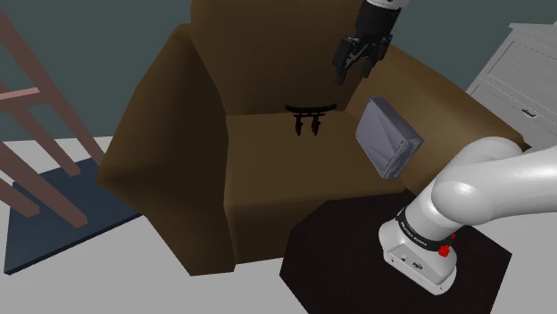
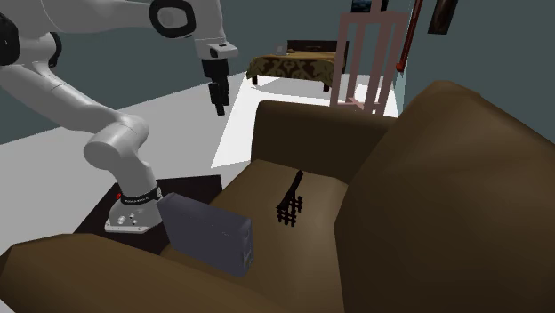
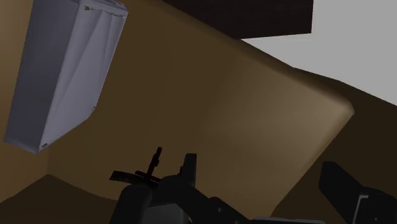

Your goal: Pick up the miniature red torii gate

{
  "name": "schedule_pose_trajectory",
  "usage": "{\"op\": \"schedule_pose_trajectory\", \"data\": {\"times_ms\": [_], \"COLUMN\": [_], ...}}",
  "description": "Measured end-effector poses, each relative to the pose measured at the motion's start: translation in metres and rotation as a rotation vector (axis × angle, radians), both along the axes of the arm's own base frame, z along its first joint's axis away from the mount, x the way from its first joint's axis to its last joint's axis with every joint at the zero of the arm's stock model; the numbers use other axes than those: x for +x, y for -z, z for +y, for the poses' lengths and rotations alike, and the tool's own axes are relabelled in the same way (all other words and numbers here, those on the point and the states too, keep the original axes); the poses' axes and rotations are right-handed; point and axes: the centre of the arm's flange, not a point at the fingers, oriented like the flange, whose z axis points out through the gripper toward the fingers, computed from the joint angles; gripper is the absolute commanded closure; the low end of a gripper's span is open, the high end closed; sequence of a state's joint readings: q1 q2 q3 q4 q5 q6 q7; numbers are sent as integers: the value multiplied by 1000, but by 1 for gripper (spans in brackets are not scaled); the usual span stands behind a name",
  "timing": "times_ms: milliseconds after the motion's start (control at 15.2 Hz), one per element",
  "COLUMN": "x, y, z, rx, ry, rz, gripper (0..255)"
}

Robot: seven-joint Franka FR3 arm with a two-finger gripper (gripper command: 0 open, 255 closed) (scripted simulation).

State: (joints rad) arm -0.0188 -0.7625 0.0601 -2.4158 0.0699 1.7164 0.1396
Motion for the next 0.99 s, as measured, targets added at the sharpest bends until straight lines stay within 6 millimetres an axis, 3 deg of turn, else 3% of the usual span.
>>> {"op": "schedule_pose_trajectory", "data": {"times_ms": [132,264,990], "x": [2,14,76], "y": [5,22,135], "z": [-3,-10,-60], "rx": [5,22,138], "ry": [8,35,216], "rz": [-3,-16,-111], "gripper": [0,0,0]}}
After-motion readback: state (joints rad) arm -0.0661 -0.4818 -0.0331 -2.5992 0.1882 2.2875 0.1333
